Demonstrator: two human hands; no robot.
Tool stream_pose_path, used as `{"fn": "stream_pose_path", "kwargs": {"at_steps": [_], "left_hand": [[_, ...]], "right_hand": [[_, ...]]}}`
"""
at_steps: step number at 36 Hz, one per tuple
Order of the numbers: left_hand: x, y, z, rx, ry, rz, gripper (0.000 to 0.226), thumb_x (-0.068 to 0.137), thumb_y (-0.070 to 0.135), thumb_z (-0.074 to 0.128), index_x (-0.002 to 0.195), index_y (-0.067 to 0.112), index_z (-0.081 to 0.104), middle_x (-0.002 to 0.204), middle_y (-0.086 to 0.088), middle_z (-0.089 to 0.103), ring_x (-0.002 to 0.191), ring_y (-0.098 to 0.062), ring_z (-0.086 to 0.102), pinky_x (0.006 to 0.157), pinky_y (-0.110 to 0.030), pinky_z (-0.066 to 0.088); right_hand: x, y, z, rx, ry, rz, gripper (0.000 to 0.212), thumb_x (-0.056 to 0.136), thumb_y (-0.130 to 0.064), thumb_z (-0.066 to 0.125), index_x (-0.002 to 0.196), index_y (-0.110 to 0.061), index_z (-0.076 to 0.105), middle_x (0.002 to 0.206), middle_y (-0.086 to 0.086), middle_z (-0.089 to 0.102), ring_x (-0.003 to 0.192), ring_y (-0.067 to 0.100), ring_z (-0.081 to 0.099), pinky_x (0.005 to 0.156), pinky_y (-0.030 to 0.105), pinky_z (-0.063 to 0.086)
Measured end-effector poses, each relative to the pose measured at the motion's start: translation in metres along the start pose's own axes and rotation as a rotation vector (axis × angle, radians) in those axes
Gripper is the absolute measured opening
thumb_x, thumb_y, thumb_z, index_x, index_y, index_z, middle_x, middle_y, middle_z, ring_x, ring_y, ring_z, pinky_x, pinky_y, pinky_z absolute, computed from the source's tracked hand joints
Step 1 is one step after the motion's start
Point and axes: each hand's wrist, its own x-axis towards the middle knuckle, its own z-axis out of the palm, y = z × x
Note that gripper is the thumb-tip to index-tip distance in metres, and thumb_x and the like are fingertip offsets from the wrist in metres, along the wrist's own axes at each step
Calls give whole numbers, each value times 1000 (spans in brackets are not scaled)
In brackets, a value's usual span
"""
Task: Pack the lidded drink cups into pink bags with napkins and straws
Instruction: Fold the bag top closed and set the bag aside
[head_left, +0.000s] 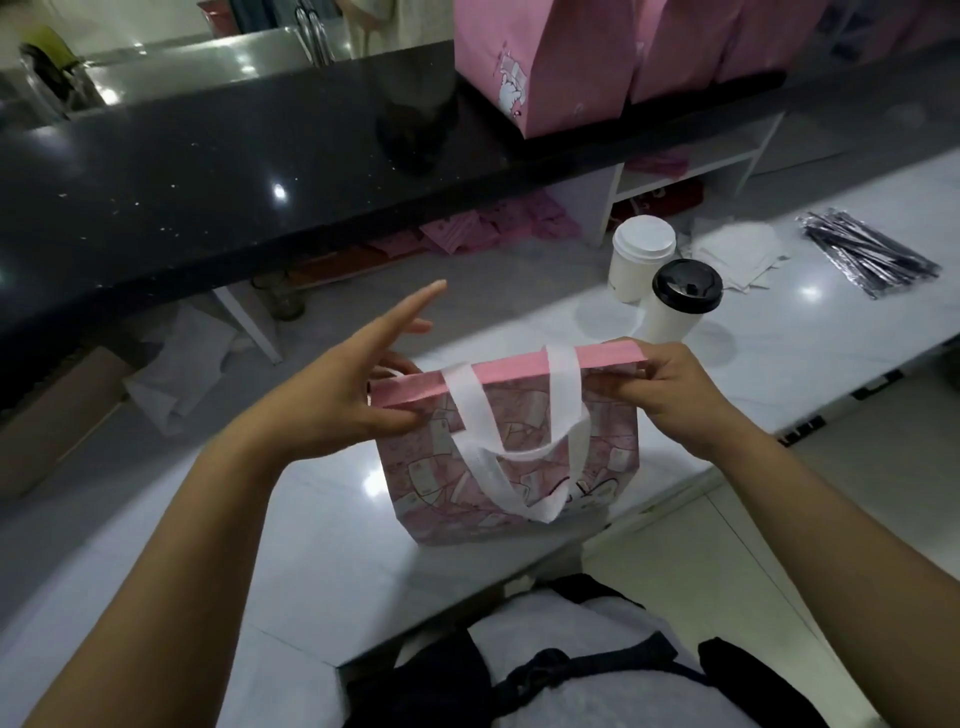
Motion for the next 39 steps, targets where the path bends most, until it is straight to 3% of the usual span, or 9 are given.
{"fn": "stream_pose_path", "kwargs": {"at_steps": [4, 6, 12, 19, 24, 30, 33, 37, 39], "left_hand": [[-5, -11, 10, -131, 11, -38, 104, 78, 17, 82, 138, 72, 18, 136, 18, 51, 121, -8, 54, 88, -33, 59], [-7, -18, 16, -197, 47, -47, 101, 77, 12, 82, 139, 68, 26, 127, 19, 60, 118, -10, 59, 85, -32, 60], [-9, -37, 33, -400, 229, -71, 76, 80, 0, 77, 135, 44, 51, 113, 2, 72, 112, -21, 65, 96, -45, 54], [5, -42, 43, -561, 401, -125, 34, 86, -1, 70, 110, 23, 71, 100, 9, 75, 99, -16, 69, 75, -25, 58], [12, -40, 49, -604, 470, -151, 17, 92, 13, 66, 106, 19, 74, 100, 4, 74, 89, -8, 68, 69, -20, 54], [7, -45, 53, -638, 496, -165, 23, 93, 12, 66, 113, 21, 72, 111, 0, 72, 101, -14, 66, 77, -26, 53], [4, -44, 49, -653, 483, -158, 36, 87, 3, 70, 118, 22, 69, 117, -1, 69, 105, -17, 65, 84, -32, 57], [0, -37, 45, -701, 445, -106, 50, 75, 7, 76, 122, 18, 65, 117, -3, 69, 106, -17, 67, 82, -29, 58], [-2, -36, 44, -692, 459, -112, 49, 74, 8, 76, 121, 19, 65, 114, 0, 71, 106, -15, 68, 81, -27, 57]], "right_hand": [[-3, 0, 3, 20, 76, -46, 34, 83, 10, 68, 106, -15, 74, 96, -4, 77, 96, 17, 72, 87, 29, 57], [-6, 0, 6, 33, 107, -57, 36, 83, 12, 67, 105, -16, 74, 93, -7, 78, 93, 14, 73, 85, 27, 57], [-7, 4, 13, 72, 195, -43, 30, 84, 5, 69, 108, -13, 73, 87, -12, 77, 86, 7, 71, 80, 20, 55], [0, 3, 15, 84, 240, -45, 25, 83, 1, 73, 108, -2, 74, 95, 2, 78, 89, 17, 73, 82, 29, 58], [0, 2, 16, 84, 313, -83, 22, 82, -4, 77, 103, -10, 77, 95, 9, 77, 86, 16, 72, 80, 32, 59], [-16, 4, 8, 62, 179, -94, 30, 88, -2, 69, 109, -23, 72, 113, 2, 73, 104, 17, 69, 92, 40, 58], [-27, 6, 0, 78, 119, -109, 31, 88, -3, 67, 105, -27, 77, 132, -9, 62, 117, 16, 63, 91, 35, 57], [-34, 1, -11, 82, 38, -91, 23, 79, -13, 68, 93, -25, 81, 131, -22, 60, 119, 9, 61, 89, 25, 56], [-33, 0, -18, 90, 4, -103, 24, 80, -10, 66, 99, -17, 79, 130, -17, 63, 120, 9, 61, 91, 23, 54]]}}
